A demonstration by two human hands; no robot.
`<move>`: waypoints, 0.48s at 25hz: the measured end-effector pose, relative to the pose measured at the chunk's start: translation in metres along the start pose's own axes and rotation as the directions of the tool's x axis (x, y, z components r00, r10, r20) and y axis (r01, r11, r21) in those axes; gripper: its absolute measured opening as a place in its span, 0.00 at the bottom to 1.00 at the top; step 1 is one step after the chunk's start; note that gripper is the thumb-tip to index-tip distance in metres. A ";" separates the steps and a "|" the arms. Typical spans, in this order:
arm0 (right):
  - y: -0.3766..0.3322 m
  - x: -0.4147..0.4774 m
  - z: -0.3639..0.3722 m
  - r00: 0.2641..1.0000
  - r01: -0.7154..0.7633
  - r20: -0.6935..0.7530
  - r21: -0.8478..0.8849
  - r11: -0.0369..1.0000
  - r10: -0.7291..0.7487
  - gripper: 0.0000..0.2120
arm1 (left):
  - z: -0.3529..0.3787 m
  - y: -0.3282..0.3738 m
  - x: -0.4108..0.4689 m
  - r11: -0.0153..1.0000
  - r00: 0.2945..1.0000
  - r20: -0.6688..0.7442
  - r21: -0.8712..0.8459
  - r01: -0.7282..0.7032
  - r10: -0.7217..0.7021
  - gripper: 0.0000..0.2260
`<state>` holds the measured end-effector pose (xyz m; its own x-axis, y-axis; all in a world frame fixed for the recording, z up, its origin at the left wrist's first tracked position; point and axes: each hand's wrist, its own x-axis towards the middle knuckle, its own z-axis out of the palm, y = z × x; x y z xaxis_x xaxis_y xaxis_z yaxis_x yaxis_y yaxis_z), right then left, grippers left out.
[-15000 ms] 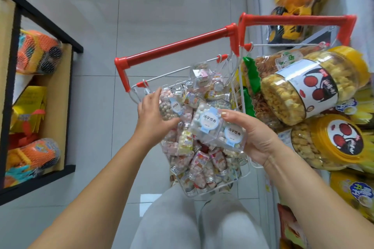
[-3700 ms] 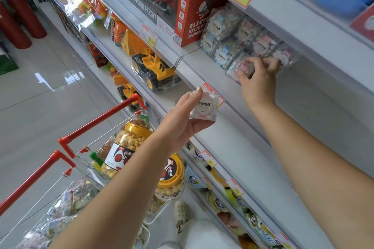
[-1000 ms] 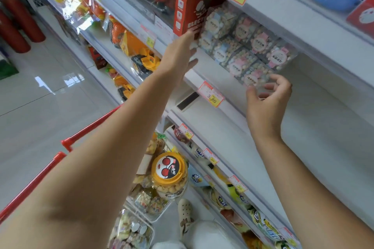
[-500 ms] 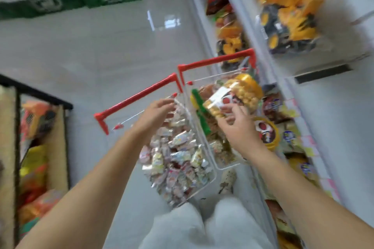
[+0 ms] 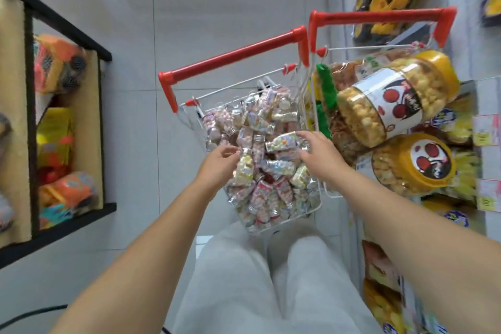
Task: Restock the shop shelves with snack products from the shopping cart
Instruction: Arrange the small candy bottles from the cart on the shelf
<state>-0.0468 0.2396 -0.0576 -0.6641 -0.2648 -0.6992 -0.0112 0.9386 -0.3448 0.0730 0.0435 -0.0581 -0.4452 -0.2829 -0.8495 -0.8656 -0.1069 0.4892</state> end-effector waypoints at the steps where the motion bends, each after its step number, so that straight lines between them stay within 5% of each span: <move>1: -0.003 0.009 0.004 0.999 0.046 0.010 -0.090 0.995 -0.045 0.23 | 0.003 -0.006 0.005 1.000 1.000 0.005 0.027 0.014 -0.014 0.09; 4: -0.014 0.029 0.016 0.992 0.121 0.064 -0.254 0.960 -0.108 0.26 | 0.010 -0.018 0.018 0.991 0.999 -0.005 0.126 0.050 -0.050 0.13; 12: -0.008 0.049 0.036 0.992 0.127 0.031 -0.344 0.930 -0.124 0.27 | 0.020 -0.012 0.032 0.870 0.999 -0.028 0.493 -0.024 0.044 0.32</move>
<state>-0.0520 0.2113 -0.1121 -0.6343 -0.3862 -0.6697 -0.3521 0.9155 -0.1944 0.0644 0.0548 -0.0949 -0.4760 -0.3143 -0.8213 -0.8550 0.3841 0.3486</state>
